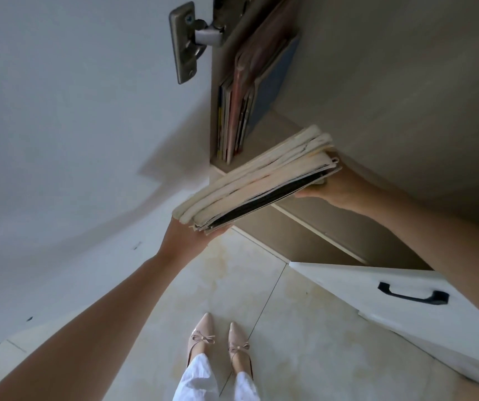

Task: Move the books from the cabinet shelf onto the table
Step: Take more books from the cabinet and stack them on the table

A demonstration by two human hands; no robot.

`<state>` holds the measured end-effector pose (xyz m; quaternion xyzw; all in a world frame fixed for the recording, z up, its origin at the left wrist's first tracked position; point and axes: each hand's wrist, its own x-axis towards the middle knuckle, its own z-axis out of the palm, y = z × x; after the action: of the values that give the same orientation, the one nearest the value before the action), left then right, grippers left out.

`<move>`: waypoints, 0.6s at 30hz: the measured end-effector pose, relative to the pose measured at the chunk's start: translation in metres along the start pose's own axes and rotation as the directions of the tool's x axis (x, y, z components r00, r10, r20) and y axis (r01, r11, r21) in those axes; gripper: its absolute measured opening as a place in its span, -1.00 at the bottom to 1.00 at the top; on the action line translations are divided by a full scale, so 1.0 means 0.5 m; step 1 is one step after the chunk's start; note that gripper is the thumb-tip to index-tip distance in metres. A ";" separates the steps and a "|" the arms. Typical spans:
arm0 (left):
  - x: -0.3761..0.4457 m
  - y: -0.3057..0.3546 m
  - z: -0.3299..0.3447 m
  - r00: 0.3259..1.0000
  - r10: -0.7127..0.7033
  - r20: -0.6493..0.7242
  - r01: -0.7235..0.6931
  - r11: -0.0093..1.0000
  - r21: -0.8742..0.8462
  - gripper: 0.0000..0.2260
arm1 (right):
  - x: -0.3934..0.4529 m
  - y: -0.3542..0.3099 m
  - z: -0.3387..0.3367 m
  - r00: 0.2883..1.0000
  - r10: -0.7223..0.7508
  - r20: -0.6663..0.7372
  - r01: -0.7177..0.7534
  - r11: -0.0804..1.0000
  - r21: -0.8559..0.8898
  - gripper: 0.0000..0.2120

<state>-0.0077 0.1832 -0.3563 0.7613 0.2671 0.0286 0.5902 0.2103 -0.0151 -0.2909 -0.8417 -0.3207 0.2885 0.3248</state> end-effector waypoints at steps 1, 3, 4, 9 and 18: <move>-0.004 0.006 -0.006 0.999 0.024 0.028 -0.023 0.999 -0.022 -0.61 | -0.009 0.002 0.001 1.000 0.004 0.009 -0.004 1.000 -0.009 -0.45; -0.015 0.008 -0.014 0.996 0.042 0.084 -0.036 0.997 -0.071 -0.54 | -0.044 0.002 0.004 0.998 0.049 0.034 -0.048 0.999 -0.020 -0.44; -0.022 0.014 -0.019 0.993 0.027 0.117 -0.016 0.996 -0.092 -0.53 | -0.065 -0.011 0.007 0.997 0.059 0.051 -0.060 0.998 0.010 -0.45; -0.118 0.081 -0.053 0.972 -0.081 0.223 0.143 0.950 -0.279 -0.53 | -0.188 -0.086 0.009 0.958 0.203 0.204 -0.233 0.963 0.135 -0.62; -0.414 0.230 -0.054 0.959 -0.263 -0.102 0.137 0.750 -0.647 -0.53 | -0.389 -0.263 0.020 0.936 0.243 0.255 -0.350 0.736 0.579 -0.55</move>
<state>-0.1518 0.0975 -0.1866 0.4782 0.3761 0.1245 0.7838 0.0350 -0.0763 -0.1470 -0.7030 -0.0957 0.4928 0.5037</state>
